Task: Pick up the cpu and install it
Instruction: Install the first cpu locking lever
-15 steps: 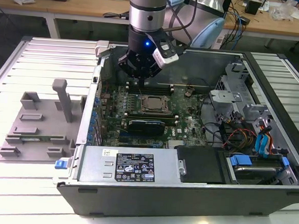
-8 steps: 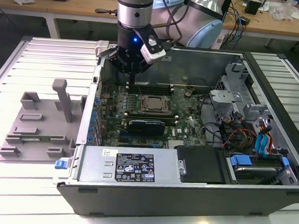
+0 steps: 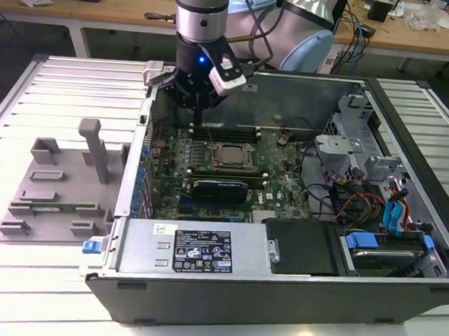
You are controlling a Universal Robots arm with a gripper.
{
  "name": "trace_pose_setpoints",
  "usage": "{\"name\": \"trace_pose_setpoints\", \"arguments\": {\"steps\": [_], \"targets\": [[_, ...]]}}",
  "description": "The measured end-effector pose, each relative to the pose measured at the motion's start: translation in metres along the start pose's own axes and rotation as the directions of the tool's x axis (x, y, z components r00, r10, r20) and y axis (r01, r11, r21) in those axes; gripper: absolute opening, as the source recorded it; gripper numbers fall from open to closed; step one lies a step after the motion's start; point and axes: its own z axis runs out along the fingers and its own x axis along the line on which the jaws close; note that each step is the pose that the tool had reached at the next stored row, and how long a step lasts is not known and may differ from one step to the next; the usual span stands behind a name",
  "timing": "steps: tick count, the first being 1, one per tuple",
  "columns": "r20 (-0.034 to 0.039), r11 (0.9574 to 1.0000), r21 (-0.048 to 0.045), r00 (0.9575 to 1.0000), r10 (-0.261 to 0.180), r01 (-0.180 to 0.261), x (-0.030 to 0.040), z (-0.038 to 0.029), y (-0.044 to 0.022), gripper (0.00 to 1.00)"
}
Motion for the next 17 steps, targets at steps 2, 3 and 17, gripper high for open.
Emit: {"name": "trace_pose_setpoints", "arguments": {"steps": [2,3,17], "targets": [[0.0001,1.0000,0.0000,1.0000,0.004,-0.004,-0.0003,0.0001,0.0028,0.11],[0.0001,1.0000,0.0000,1.0000,0.004,-0.004,-0.0003,0.0001,0.0029,0.11],[0.0001,1.0000,0.0000,1.0000,0.004,-0.004,-0.0228,0.0001,0.0011,0.11]]}}
